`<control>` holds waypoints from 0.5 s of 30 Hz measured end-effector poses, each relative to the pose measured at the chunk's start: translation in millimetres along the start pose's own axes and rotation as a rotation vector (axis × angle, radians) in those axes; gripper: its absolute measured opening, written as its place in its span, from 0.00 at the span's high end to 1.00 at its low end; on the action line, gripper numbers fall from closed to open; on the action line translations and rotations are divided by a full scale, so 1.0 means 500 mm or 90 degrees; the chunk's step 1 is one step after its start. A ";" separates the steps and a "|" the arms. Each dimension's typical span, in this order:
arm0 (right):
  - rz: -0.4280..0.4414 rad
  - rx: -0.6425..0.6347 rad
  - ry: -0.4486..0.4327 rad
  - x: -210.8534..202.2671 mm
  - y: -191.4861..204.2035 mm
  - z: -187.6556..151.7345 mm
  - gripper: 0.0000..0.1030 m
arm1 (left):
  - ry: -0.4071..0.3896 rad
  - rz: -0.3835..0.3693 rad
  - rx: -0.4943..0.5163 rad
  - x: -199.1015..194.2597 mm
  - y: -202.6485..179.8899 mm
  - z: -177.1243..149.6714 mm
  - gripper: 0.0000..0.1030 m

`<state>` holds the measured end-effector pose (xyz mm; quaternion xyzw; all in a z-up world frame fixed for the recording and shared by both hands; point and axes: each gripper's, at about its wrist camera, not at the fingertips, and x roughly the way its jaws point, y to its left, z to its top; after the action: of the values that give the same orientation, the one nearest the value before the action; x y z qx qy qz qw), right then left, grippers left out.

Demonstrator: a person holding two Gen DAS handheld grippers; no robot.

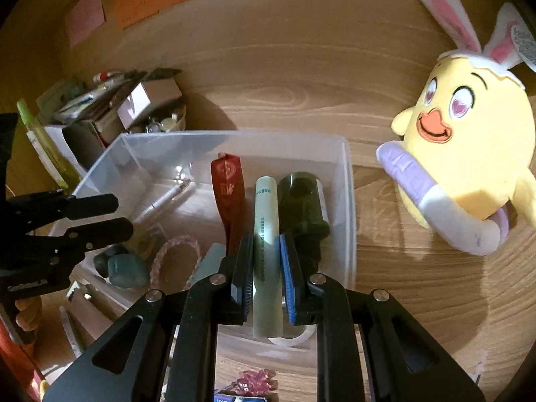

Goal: Organize objects
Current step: 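Open both tools to drop the block and tube into the bin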

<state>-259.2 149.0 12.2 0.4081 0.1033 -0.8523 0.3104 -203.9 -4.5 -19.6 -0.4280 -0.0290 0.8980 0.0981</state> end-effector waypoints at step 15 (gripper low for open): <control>-0.021 -0.010 -0.056 -0.116 0.025 -0.027 0.54 | -0.076 0.039 -0.002 -0.103 -0.002 -0.013 0.10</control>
<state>-215.3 170.7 48.4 0.3660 0.1030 -0.8737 0.3036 -167.2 -13.9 15.6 -0.3748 -0.0231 0.9243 0.0683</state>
